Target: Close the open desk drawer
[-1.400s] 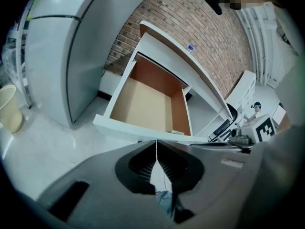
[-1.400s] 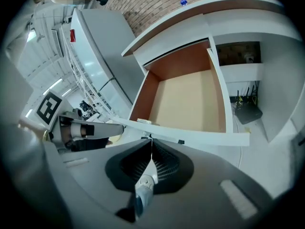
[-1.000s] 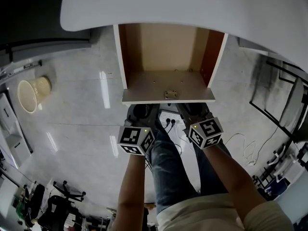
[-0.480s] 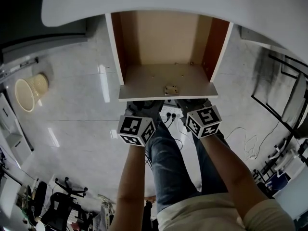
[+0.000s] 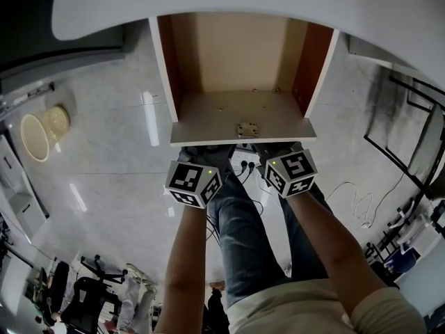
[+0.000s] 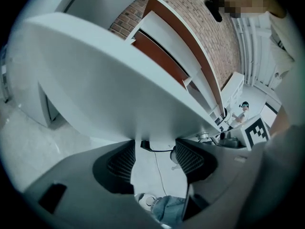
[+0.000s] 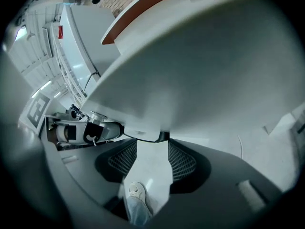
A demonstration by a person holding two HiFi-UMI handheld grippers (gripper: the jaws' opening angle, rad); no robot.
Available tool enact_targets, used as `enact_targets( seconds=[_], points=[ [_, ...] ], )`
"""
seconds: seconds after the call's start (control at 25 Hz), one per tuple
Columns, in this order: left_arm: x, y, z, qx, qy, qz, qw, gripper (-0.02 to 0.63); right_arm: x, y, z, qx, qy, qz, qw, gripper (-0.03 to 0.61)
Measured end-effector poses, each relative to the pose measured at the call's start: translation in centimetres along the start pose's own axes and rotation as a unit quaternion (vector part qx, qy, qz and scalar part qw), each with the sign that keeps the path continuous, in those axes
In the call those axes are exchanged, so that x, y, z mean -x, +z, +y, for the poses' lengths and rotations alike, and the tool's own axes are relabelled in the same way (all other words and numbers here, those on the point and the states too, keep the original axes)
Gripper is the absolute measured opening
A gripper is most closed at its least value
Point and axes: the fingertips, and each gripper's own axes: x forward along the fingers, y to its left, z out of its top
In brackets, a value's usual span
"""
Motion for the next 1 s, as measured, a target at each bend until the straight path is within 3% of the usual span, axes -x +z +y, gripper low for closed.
enact_targets(
  seconds=[0.24,0.56,1.0],
  points=[
    [0.0,0.0,-0.3,-0.001,-0.001,0.005,1.0000,0.226,0.0,0.0,0.1,0.007,-0.005,0.008,1.000,0.199],
    [0.3,0.3,-0.5,0.000,0.004,0.009,0.9999,0.219,0.5,0.2,0.3,0.007,-0.007,0.012,1.000,0.187],
    [1.4,1.9,-1.8,0.022,0.007,-0.019,0.9995,0.197,2.2,1.5,0.9,0.020,-0.002,0.007,1.000,0.166]
  ],
)
